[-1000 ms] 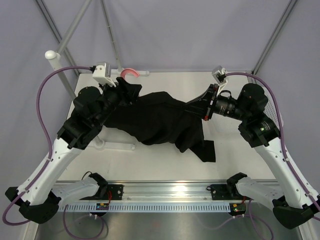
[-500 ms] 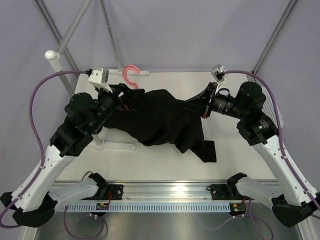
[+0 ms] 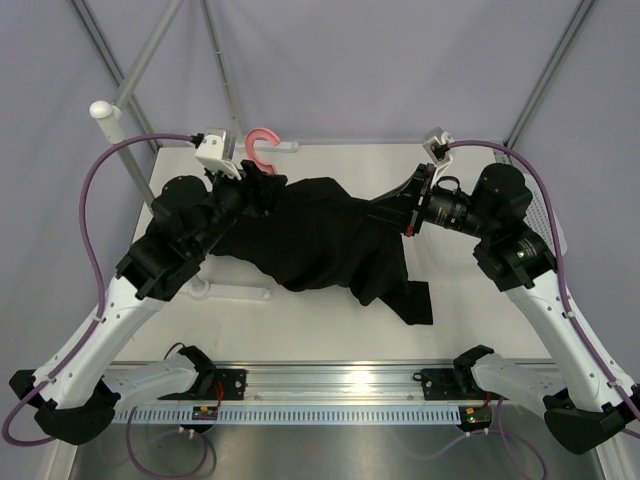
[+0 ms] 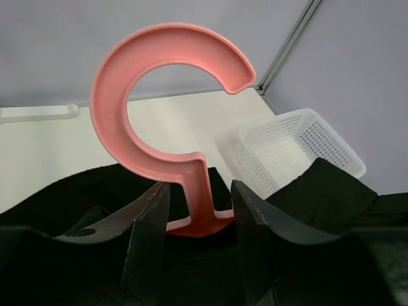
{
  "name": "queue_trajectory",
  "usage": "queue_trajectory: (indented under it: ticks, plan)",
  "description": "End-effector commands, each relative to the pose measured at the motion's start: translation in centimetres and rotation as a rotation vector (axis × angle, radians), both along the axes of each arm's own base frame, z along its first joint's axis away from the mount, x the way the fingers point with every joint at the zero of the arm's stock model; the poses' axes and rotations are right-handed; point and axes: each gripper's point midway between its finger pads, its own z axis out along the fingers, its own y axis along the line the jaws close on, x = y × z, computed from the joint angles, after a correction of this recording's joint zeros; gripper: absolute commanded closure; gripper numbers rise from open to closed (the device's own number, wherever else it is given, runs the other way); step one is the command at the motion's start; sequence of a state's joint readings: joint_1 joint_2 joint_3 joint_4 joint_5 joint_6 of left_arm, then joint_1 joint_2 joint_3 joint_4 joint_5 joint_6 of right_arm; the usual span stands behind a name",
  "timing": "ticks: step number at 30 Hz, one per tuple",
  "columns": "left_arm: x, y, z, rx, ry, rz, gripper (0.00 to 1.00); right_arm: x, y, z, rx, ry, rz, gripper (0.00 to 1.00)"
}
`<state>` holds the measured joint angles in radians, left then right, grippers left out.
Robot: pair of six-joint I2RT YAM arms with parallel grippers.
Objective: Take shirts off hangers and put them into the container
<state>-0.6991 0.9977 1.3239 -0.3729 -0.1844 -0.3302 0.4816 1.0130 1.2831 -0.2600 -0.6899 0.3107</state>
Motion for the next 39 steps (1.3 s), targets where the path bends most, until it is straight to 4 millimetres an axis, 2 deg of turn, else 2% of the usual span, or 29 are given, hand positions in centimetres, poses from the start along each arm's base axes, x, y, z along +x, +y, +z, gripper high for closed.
queue_trajectory:
  ticks: [1, 3, 4, 6, 9, 13, 14, 15, 17, 19, 23, 24, 27, 33, 37, 39]
  plan:
    - [0.3, 0.1, 2.4, -0.042, -0.044, 0.016, 0.52, -1.3, -0.4, 4.2, 0.074, -0.111, 0.012, 1.0]
    - [0.6, -0.1, 2.3, -0.038, -0.042, 0.019, 0.54, -1.4, -0.5, 4.2, 0.072, -0.112, 0.014, 1.0]
    - [0.7, -0.1, 2.2, -0.036, -0.038, 0.027, 0.64, -1.4, -0.5, 4.2, 0.073, -0.115, 0.006, 1.0]
    - [0.8, -0.1, 2.1, -0.038, -0.035, 0.03, 0.75, -1.5, -0.6, 4.2, 0.07, -0.118, 0.006, 1.0]
    - [1.1, -0.2, 2.0, -0.04, -0.036, 0.039, 1.0, -1.7, -0.6, 4.0, 0.066, -0.116, 0.015, 1.0]
    - [1.1, 0.4, 2.9, -0.045, -0.044, 0.061, 1.0, -1.8, -0.8, 3.1, 0.032, -0.12, 0.008, 0.99]
    - [1.0, 0.6, 3.5, -0.044, -0.056, 0.067, 1.0, -1.8, -1.0, 3.0, 0.024, -0.121, 0.003, 0.8]
    - [1.0, 0.8, 3.8, -0.042, -0.06, 0.073, 1.0, -1.7, -1.1, 2.7, 0.015, -0.116, -0.006, 0.65]
    - [0.8, 1.3, 4.7, -0.04, -0.074, 0.084, 1.0, -2.0, -1.3, 2.2, 0.001, -0.112, -0.009, 0.44]
    - [0.5, 1.4, 5.3, -0.042, -0.083, 0.076, 1.0, -1.9, -1.4, 1.0, -0.015, -0.093, -0.015, 0.39]
    - [0.4, 1.5, 6.0, -0.047, -0.091, 0.076, 1.0, -2.3, -1.4, -1.2, -0.036, -0.056, 0.0, 0.37]
    - [0.3, 1.5, 6.2, -0.049, -0.095, 0.076, 1.0, -2.2, -1.4, -2.3, -0.047, -0.034, -0.001, 0.37]
    - [0.4, 1.4, 6.1, -0.044, -0.094, 0.076, 1.0, -2.6, -1.7, -3.4, -0.057, -0.022, -0.006, 0.37]
    - [0.7, 1.5, 6.5, -0.035, -0.105, 0.085, 1.0, -3.5, -2.1, -4.9, -0.058, 0.013, -0.009, 0.4]
    - [1.0, 1.7, 7.0, -0.011, -0.118, 0.101, 1.0, -4.5, -2.7, -5.2, -0.05, 0.024, -0.014, 0.43]
    - [1.1, 1.8, 7.3, -0.01, -0.122, 0.106, 1.0, -4.9, -3.0, -5.3, -0.045, 0.023, -0.022, 0.49]
